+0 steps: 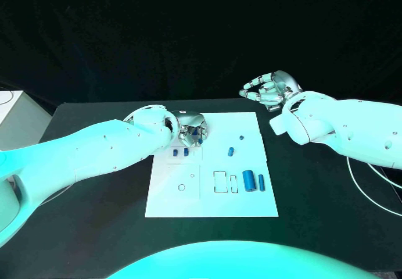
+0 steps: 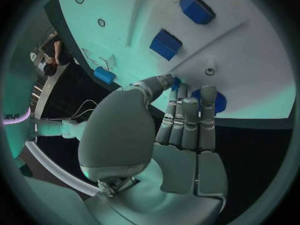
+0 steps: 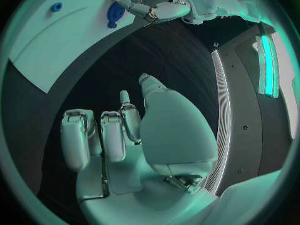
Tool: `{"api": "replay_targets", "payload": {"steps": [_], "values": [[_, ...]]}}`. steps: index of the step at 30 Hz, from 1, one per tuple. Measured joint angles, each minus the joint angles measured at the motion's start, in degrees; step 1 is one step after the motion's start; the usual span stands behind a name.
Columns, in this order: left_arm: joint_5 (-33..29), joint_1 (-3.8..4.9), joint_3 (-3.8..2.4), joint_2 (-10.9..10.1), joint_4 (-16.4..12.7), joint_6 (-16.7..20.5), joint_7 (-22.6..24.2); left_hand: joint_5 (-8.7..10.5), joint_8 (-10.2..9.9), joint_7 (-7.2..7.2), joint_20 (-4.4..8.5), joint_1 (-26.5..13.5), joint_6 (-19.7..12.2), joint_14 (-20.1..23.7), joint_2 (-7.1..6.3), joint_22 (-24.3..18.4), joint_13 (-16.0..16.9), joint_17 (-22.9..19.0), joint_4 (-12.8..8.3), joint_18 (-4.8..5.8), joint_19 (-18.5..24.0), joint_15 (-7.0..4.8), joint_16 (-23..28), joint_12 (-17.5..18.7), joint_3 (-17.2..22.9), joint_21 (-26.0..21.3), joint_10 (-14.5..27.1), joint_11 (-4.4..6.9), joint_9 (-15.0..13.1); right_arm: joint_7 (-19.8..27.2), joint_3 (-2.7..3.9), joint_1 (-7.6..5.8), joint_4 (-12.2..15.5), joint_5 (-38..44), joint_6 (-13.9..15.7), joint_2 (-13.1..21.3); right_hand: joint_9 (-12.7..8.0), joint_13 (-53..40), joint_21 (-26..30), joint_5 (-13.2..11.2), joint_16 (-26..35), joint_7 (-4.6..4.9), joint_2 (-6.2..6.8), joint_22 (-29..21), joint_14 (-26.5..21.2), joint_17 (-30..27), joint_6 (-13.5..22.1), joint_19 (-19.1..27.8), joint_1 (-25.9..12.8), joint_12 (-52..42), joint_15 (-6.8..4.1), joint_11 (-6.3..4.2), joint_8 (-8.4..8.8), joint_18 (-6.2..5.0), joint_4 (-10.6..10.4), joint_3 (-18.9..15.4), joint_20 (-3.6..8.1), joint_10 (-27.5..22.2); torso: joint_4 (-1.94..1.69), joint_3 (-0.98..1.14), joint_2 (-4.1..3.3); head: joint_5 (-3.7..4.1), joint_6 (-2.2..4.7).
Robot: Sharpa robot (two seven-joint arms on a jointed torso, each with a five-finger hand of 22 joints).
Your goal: Assemble the parts on the task board
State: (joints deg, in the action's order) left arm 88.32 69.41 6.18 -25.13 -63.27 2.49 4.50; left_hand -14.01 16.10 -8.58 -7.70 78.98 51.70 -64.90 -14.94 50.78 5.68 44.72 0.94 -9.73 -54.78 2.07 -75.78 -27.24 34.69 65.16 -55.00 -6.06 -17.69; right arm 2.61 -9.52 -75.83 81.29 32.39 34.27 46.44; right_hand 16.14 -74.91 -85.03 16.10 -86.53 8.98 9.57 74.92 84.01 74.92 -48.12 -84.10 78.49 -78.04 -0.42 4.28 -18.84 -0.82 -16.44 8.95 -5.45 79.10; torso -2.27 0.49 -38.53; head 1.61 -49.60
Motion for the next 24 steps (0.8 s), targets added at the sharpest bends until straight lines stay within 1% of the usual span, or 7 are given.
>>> {"api": "replay_targets", "payload": {"steps": [8,11,15,18,19,20,24], "values": [[-0.01,-0.18,-0.08,0.19,0.45,0.35,0.16,0.00,-0.01,0.00,-0.31,0.00,0.00,0.00,0.00,0.26,-0.12,-0.14,0.00,0.01,-0.31,0.00,0.00,0.63,0.00,0.00,-0.01,0.01,0.09,0.00,0.00,0.00,0.05,0.01,0.00,0.06,0.00,0.00,0.00,0.00,0.00,0.00,0.00,0.00,0.00,0.00,0.00,0.00,0.00,0.00,0.00,0.00,0.00,0.00,0.00,0.00,0.00,0.00,0.01,-0.02,-0.03,0.11,-0.17],[-0.04,-0.24,-0.08,0.23,0.58,0.63,0.25,0.00,-0.01,-0.63,-0.54,0.43,0.64,-0.34,0.43,1.05,-0.37,0.12,-0.18,0.00,-1.12,0.33,-0.55,0.90,0.18,0.37,-0.57,-0.27,0.09,0.00,0.00,0.00,0.05,0.01,0.00,0.07,0.00,0.00,0.00,0.00,0.00,0.00,0.00,-0.01,0.00,0.00,0.00,0.00,0.00,0.00,0.00,0.00,0.00,0.00,0.00,0.00,0.00,0.00,0.03,-0.02,-0.03,0.13,-0.20],[-0.05,-0.34,-0.08,0.26,0.66,1.15,0.35,0.04,0.35,-0.32,-0.19,1.25,2.46,-2.33,1.70,3.41,-0.72,2.36,-0.90,0.00,-3.55,-0.08,-1.94,1.49,0.90,2.36,-2.76,0.29,0.05,0.00,0.00,0.00,0.05,0.01,0.00,0.07,0.00,0.01,0.00,0.00,0.00,0.00,0.00,-0.01,0.00,-0.01,0.00,0.00,0.00,0.00,0.00,0.00,0.00,0.00,0.00,0.00,0.00,0.00,0.02,-0.02,-0.03,0.18,-0.26],[-0.04,-0.44,-0.03,0.26,0.67,1.64,0.40,0.71,0.78,-0.01,0.26,2.08,3.91,-4.14,2.53,4.83,-0.29,4.34,-1.73,0.00,-4.76,-0.52,-3.01,1.05,1.34,3.55,-4.34,0.85,-0.15,-0.01,0.00,-0.01,0.06,0.02,0.00,0.05,0.00,0.01,0.00,0.00,0.00,0.00,0.00,-0.01,0.00,-0.01,0.00,0.00,0.00,0.00,0.00,0.00,0.00,0.00,0.00,0.00,0.00,0.00,0.01,-0.01,-0.03,0.18,-0.28],[-0.03,-0.47,-0.02,0.25,0.67,1.86,0.42,0.96,0.92,0.10,0.40,2.27,4.35,-4.80,2.72,5.44,-0.20,5.10,-1.92,0.22,-5.40,-0.67,-3.38,0.86,1.44,4.05,-4.89,0.99,-0.26,-0.01,0.00,-0.01,0.06,0.02,0.00,0.04,0.00,0.01,0.00,0.00,0.00,0.00,0.00,-0.01,0.00,-0.01,0.00,0.00,0.00,0.00,0.00,0.00,0.00,0.00,0.00,0.00,0.00,0.00,0.01,-0.01,-0.03,0.19,-0.29],[-0.02,-0.50,0.01,0.24,0.66,2.01,0.43,1.15,1.17,0.29,0.62,2.49,5.12,-6.00,2.96,6.59,-0.10,6.62,-2.40,0.97,-6.40,-0.97,-4.06,0.65,1.43,4.92,-5.78,1.25,-0.32,-0.01,0.00,-0.01,0.06,0.02,0.00,0.04,0.00,0.01,0.00,0.00,0.00,0.00,0.00,-0.01,0.00,-0.01,0.00,0.00,0.00,0.00,0.00,0.00,0.00,0.00,0.00,0.00,0.00,0.00,0.01,-0.01,-0.03,0.19,-0.29],[0.02,-0.66,0.09,0.16,0.64,2.78,0.57,1.49,1.38,0.74,1.20,2.37,6.58,-7.95,3.44,8.65,0.68,9.19,-3.26,0.96,-8.18,-1.60,-4.99,0.07,1.67,6.52,-7.30,1.97,-0.58,-0.01,0.00,-0.01,0.06,0.02,0.00,0.03,0.01,0.01,0.00,0.00,0.00,0.00,0.00,-0.01,0.00,-0.01,0.00,0.00,0.00,0.00,0.00,0.00,0.00,0.00,0.00,0.00,0.00,0.00,0.01,0.00,-0.01,0.19,-0.30]]}}
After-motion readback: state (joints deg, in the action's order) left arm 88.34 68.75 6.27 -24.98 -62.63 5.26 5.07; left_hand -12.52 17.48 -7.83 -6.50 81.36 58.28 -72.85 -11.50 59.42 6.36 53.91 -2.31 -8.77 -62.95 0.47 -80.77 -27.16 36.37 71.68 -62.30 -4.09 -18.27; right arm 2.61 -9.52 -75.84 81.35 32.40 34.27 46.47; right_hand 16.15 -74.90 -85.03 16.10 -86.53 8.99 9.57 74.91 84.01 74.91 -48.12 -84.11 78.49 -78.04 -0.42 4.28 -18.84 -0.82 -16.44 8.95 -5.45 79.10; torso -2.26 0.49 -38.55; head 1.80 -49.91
